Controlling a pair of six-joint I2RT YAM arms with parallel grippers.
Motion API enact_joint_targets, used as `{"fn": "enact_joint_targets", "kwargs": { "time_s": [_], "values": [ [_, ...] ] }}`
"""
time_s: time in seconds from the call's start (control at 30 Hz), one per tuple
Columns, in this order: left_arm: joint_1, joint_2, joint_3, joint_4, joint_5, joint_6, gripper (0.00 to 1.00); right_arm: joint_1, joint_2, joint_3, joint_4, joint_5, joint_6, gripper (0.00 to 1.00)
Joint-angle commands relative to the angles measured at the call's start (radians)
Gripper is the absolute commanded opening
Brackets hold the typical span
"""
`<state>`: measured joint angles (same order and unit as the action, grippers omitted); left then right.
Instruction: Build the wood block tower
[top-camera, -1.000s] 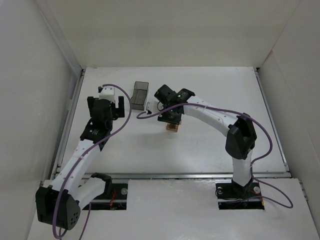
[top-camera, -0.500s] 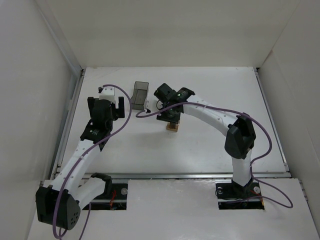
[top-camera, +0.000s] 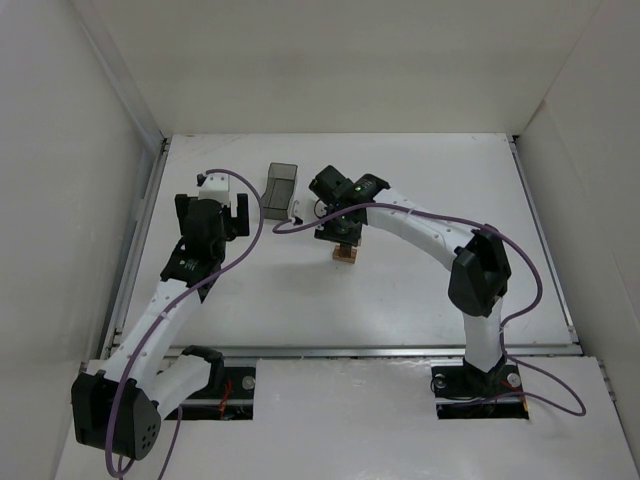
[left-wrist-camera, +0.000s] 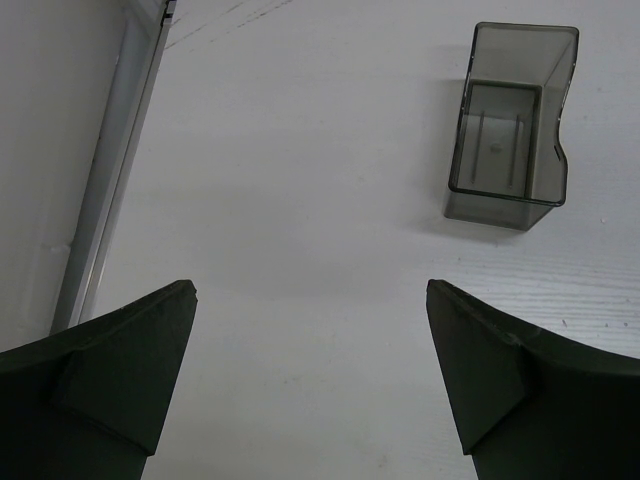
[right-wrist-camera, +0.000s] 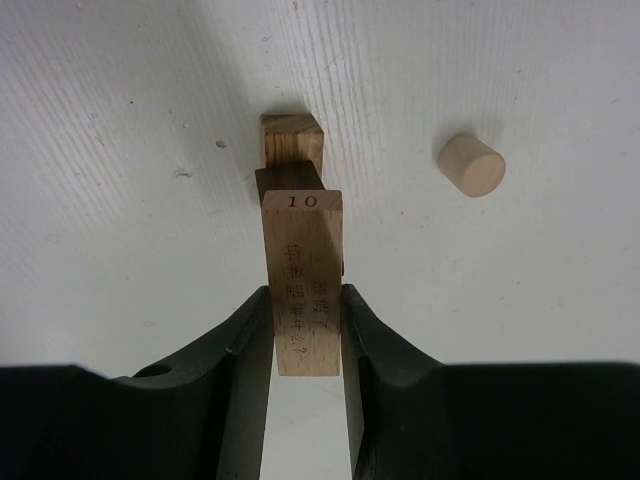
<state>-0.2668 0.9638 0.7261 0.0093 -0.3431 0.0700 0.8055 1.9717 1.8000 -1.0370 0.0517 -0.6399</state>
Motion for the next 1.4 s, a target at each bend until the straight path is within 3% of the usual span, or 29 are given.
{"fn": "enact_joint_targets", "kwargs": {
  "time_s": [0.0, 0.6, 0.7, 0.93, 1.37],
  "values": [
    [0.003, -0.027, -0.007, 0.017, 0.004, 0.002, 0.99, -0.002, 0.01, 0.007, 0.022, -0.007, -0.014, 0.11],
    [0.003, -0.027, -0.007, 0.017, 0.004, 0.002, 0.99, -0.002, 0.019, 0.007, 0.031, -0.007, -0.014, 0.16],
    [0.003, -0.027, -0.007, 0.017, 0.004, 0.002, 0.99, -0.002, 0.029, 0.007, 0.031, -0.007, -0.014, 0.21],
    [0.003, -0.027, -0.007, 0.017, 0.004, 0.002, 0.99, -0.002, 0.029, 0.007, 0.049, 0.013, -0.014, 0.45],
    [0.003, -0.036, -0.007, 0.017, 0.004, 0.011, 0.99, -0.002, -0.029, 0.038, 0.078, 0.011, 0.022, 0.49]
  ]
}}
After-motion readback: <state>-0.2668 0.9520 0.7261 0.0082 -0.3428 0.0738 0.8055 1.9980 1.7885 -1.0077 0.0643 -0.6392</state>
